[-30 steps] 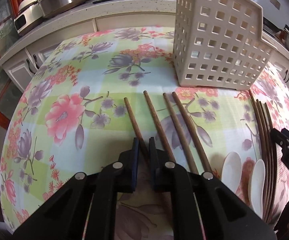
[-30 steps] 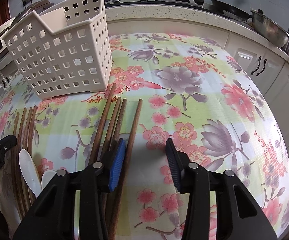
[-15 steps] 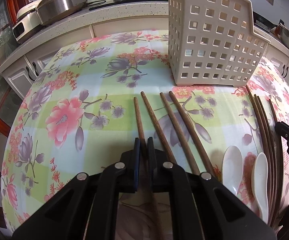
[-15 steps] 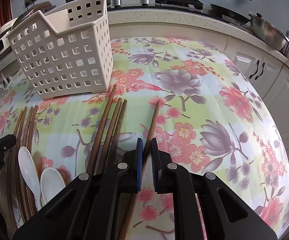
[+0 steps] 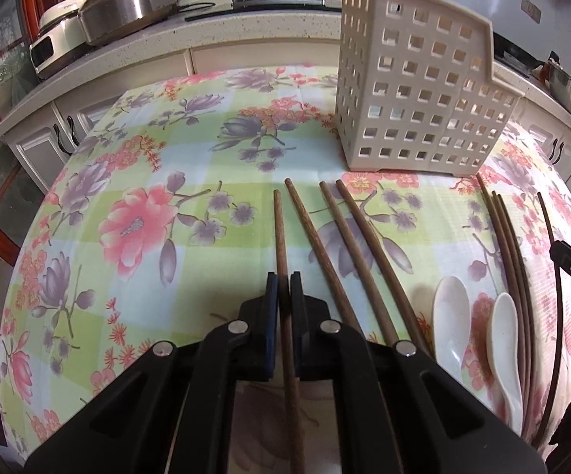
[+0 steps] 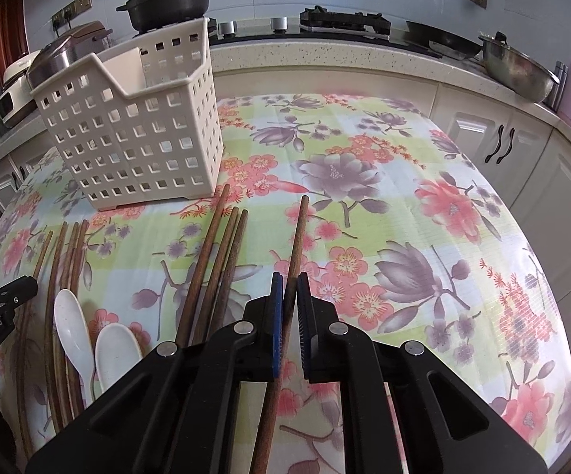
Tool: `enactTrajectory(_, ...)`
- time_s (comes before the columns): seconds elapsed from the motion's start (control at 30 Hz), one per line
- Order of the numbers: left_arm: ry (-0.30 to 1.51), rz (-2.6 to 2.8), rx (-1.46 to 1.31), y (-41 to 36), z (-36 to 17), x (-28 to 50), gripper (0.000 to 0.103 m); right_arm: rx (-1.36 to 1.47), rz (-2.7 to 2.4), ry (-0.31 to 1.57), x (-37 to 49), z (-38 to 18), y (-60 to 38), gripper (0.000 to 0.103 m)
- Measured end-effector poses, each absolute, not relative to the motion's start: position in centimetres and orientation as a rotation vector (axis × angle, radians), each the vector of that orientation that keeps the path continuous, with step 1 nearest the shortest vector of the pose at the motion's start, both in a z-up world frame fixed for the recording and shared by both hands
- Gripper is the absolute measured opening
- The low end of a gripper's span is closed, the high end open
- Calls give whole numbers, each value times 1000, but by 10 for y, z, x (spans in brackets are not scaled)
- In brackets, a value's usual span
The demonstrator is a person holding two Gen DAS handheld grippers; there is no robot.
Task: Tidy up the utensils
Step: 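Lift the held chopsticks upright with both grippers and carry them toward the white basket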
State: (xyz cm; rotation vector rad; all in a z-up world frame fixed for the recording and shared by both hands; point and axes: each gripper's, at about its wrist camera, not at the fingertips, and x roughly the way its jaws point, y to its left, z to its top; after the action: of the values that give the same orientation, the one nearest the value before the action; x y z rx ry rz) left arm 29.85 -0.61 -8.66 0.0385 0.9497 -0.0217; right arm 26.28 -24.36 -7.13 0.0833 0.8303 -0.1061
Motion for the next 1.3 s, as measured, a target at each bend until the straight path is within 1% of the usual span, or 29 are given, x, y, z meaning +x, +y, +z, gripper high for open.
enactTrajectory(0.37,857,-35,23,0,-55,273,6,38,-90,726,237,-39,-228,9)
enactTrajectory(0.6,790,-56,28,-1,-33,248,6,13,-66,662,217,-16,-223,7)
enactTrajectory(0.67,792,-56,28,0,-32,245,6,29,-54,663,216,-15,-229,7)
enactTrajectory(0.77,807,-50,22,5,-36,245,6,76,-32,719,223,-24,-245,7)
enactTrajectory(0.9,823,-46,11,11,-44,247,6,115,-28,816,236,-51,-257,13)
enactTrajectory(0.93,830,-48,7,11,-47,248,6,123,-27,829,238,-56,-259,17)
enactTrajectory(0.97,834,-52,3,12,-50,249,6,140,-33,844,242,-62,-263,26)
enactTrajectory(1.0,838,-54,0,13,-52,251,6,152,-37,850,243,-65,-267,31)
enactTrajectory(1.03,845,-56,-2,14,-54,252,6,163,-40,856,246,-68,-271,39)
enactTrajectory(1.3,868,-79,-25,18,-63,264,6,118,-21,944,262,-79,-279,39)
